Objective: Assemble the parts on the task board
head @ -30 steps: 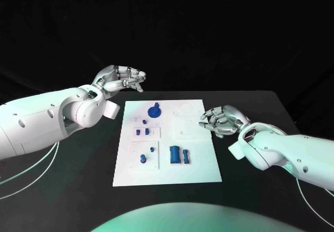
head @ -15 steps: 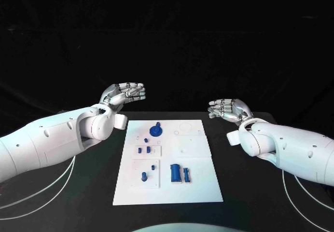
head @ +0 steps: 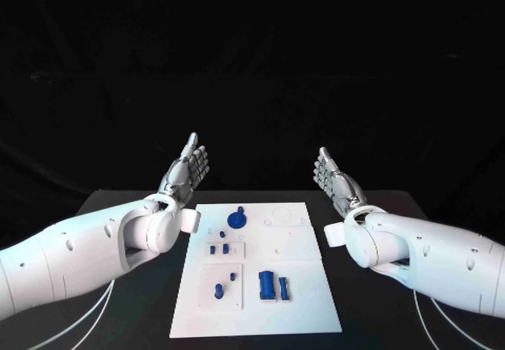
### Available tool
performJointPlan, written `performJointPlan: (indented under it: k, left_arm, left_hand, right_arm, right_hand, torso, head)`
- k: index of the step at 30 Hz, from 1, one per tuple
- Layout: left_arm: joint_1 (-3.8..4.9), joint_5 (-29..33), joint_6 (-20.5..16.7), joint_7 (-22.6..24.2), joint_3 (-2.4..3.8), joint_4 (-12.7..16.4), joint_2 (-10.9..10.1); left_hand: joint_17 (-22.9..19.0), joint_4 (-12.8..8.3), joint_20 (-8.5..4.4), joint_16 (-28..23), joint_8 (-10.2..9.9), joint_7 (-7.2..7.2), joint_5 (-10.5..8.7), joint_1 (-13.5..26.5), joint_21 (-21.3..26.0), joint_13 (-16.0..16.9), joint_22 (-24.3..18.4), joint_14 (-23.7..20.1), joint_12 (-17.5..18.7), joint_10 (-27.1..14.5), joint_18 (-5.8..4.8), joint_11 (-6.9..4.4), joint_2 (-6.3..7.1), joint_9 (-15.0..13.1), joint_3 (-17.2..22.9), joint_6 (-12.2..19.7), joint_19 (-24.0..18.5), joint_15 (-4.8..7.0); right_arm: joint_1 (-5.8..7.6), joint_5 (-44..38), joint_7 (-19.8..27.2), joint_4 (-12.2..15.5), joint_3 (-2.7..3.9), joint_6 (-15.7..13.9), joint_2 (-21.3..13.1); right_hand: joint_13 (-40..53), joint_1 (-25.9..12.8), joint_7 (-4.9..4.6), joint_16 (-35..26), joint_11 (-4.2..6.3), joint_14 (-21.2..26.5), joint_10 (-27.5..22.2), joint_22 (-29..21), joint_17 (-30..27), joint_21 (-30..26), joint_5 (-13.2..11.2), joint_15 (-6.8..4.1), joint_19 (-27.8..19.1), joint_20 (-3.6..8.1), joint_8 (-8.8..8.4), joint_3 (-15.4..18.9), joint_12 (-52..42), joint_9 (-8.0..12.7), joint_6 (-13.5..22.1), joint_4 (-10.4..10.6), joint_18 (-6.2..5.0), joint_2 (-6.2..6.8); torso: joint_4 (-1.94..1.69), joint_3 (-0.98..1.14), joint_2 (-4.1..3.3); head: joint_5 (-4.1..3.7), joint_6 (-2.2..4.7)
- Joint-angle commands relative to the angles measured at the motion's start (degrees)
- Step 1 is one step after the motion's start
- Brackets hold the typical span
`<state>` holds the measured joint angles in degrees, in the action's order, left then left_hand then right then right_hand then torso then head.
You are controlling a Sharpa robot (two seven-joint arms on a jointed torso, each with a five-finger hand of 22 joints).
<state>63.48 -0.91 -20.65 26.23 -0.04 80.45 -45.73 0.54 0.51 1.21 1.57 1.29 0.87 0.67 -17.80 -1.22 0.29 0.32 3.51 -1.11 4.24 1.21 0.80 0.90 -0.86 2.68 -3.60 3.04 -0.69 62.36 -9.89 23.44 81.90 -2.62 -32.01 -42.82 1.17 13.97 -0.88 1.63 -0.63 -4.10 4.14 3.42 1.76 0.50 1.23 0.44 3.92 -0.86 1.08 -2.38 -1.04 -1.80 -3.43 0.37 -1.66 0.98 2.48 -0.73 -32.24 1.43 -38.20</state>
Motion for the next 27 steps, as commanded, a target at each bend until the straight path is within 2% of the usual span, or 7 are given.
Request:
performJointPlan:
  k: [1,5,8,11,27]
  left_arm:
    - [-1.03,0.46,-11.91,2.15,0.04,3.22,0.45]
    - [-2.13,0.68,-17.48,2.83,0.04,6.25,0.73]
    - [-2.81,0.81,-20.88,3.25,0.04,8.1,0.91]
    - [-3.17,0.88,-22.69,3.47,0.04,9.08,1.0]
    - [-3.32,0.91,-23.47,3.56,0.04,9.5,1.04]
  left_hand:
    - [-0.54,-0.51,-1.21,-1.57,-1.29,-0.87,-0.67,17.8,1.22,-0.29,-0.32,-3.51,1.11,-4.24,-1.21,-0.8,-0.9,0.86,-2.68,3.6,-3.04,0.69]
    - [-0.54,-0.51,-1.21,-1.57,-1.29,-0.87,-0.67,17.8,1.22,-0.29,-0.32,-3.51,1.11,-4.24,-1.21,-0.8,-0.9,0.86,-2.68,3.6,-3.04,0.69]
    - [-0.54,-0.51,-1.21,-1.57,-1.29,-0.87,-0.67,17.8,1.22,-0.29,-0.32,-3.51,1.11,-4.24,-1.21,-0.8,-0.9,0.86,-2.68,3.6,-3.04,0.69]
    - [-0.54,-0.51,-1.21,-1.57,-1.29,-0.87,-0.67,17.8,1.22,-0.29,-0.32,-3.51,1.11,-4.24,-1.21,-0.8,-0.9,0.86,-2.68,3.6,-3.04,0.69]
    - [-0.54,-0.51,-1.21,-1.57,-1.29,-0.87,-0.67,17.8,1.22,-0.29,-0.32,-3.51,1.11,-4.24,-1.21,-0.8,-0.9,0.86,-2.68,3.6,-3.04,0.69]
  right_arm:
    - [-1.0,6.83,4.71,3.8,1.07,-8.37,-0.85]
    - [-1.86,9.0,5.88,6.83,2.17,-11.03,-1.58]
    - [-2.18,9.83,6.33,7.98,2.59,-12.04,-1.85]
    - [-2.2,9.89,6.36,8.05,2.62,-12.11,-1.87]
    - [-2.2,9.89,6.36,8.05,2.62,-12.11,-1.87]
  right_hand:
    - [-1.17,-13.97,0.88,-1.63,0.63,4.1,-4.14,-3.42,-1.76,-0.5,-1.23,-0.44,-3.92,0.86,-1.08,2.38,1.04,1.8,3.43,-0.37,1.66,-0.98]
    - [-1.17,-13.97,0.88,-1.63,0.63,4.1,-4.14,-3.42,-1.76,-0.5,-1.23,-0.44,-3.92,0.86,-1.08,2.38,1.04,1.8,3.43,-0.37,1.66,-0.98]
    - [-1.17,-13.97,0.88,-1.63,0.63,4.1,-4.14,-3.42,-1.76,-0.5,-1.23,-0.44,-3.92,0.86,-1.08,2.38,1.04,1.8,3.43,-0.37,1.66,-0.98]
    - [-1.17,-13.97,0.88,-1.63,0.63,4.1,-4.14,-3.42,-1.76,-0.5,-1.23,-0.44,-3.92,0.86,-1.08,2.38,1.04,1.8,3.43,-0.37,1.66,-0.98]
    - [-1.17,-13.97,0.88,-1.63,0.63,4.1,-4.14,-3.42,-1.76,-0.5,-1.23,-0.44,-3.92,0.86,-1.08,2.38,1.04,1.8,3.43,-0.37,1.66,-0.98]
  torso:
    - [-1.84,0.54,0.78]
    - [-2.38,0.7,1.02]
    - [-2.48,0.73,1.06]
    - [-2.48,0.73,1.06]
    - [-2.48,0.73,1.06]
  head:
    - [-0.98,2.6]
    - [-1.36,3.64]
    - [-1.43,3.83]
    - [-1.43,3.83]
    - [-1.43,3.83]
